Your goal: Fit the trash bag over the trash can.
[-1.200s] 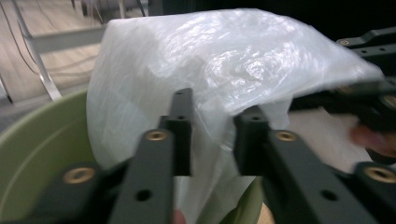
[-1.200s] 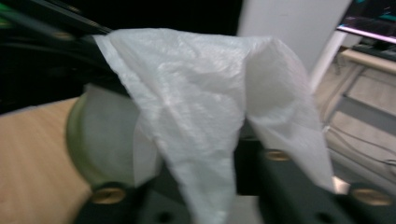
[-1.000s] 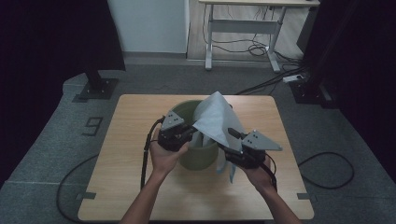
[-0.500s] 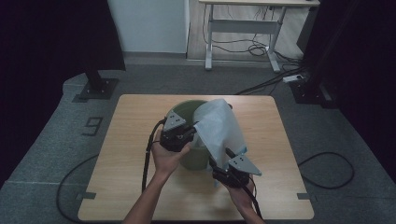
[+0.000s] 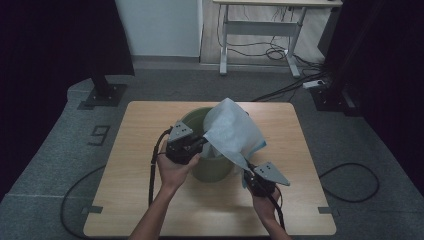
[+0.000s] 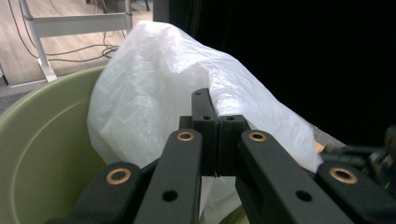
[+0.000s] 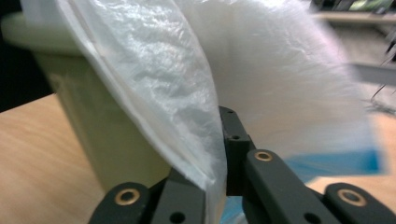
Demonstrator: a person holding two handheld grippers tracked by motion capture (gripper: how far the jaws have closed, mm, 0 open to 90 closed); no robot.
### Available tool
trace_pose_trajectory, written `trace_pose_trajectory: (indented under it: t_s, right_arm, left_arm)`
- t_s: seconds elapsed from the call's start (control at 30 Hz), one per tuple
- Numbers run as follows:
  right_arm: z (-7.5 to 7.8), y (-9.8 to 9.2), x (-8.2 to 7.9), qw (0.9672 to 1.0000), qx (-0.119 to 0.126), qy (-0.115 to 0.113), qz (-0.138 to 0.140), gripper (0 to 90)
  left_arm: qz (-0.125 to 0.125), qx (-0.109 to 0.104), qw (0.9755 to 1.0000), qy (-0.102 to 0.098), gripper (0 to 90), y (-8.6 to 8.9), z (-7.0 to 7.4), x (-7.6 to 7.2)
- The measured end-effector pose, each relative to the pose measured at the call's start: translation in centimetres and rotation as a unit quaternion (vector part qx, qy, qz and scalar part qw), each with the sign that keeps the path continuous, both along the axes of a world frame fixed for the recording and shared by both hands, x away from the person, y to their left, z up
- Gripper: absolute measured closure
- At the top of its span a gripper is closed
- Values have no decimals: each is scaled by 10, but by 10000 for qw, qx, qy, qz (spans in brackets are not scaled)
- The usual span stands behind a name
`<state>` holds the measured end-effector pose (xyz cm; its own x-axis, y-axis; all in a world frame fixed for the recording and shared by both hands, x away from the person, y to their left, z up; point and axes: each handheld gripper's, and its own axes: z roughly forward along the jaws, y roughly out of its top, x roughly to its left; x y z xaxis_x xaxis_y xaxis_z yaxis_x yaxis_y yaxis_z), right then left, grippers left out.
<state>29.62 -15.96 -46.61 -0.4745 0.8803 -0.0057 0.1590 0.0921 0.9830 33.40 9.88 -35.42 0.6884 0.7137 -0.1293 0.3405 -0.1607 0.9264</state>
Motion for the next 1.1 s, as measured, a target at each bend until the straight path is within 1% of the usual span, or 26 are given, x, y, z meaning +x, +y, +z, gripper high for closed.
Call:
trace_pose_trajectory:
  t_s: [0.07,0.2,0.3,0.37,0.4,0.47,0.53,0.6,0.63,0.73,0.87,0.97,1.03,1.1]
  right_arm:
    - [11,-7,-1,9999,-20,-98,-16,884]
    - [39,-18,-4,9990,-141,-429,-34,884]
    - [62,-20,-5,9977,-239,-637,46,884]
    - [76,-18,-3,9968,-307,-723,127,885]
    - [83,-17,-1,9964,-338,-766,164,885]
    - [96,-13,2,9956,-410,-802,262,885]
    - [105,-8,6,9948,-505,-799,368,885]
    - [110,-1,10,9940,-617,-764,473,885]
    - [111,2,12,9937,-659,-737,528,885]
    - [111,11,16,9927,-759,-646,676,885]
    - [107,20,18,9911,-850,-568,858,885]
    - [105,22,19,9900,-897,-525,949,885]
    - [104,22,19,9895,-919,-504,999,885]
    - [104,19,19,9894,-893,-478,1038,885]
  left_arm:
    - [4,-2,10000,-21,884,3,1,-1]
    - [27,-4,10000,-30,883,10,1,-4]
    - [53,-48,10000,-4,879,16,-1,-4]
    - [61,-86,9999,13,867,20,-2,-4]
    - [57,-113,9999,14,852,22,-2,-4]
    - [21,-164,9999,-34,790,25,-2,-6]
    - [36,-196,9997,-144,698,27,1,-9]
    - [81,-131,9996,-237,573,26,5,-11]
    - [94,-95,9995,-287,529,25,7,-12]
    - [62,-3,9992,-387,442,21,14,-15]
    - [79,159,9983,-556,397,13,20,-17]
    - [115,252,9973,-684,377,9,23,-19]
    - [137,232,9969,-744,365,9,24,-19]
    - [157,238,9967,-759,358,10,26,-19]
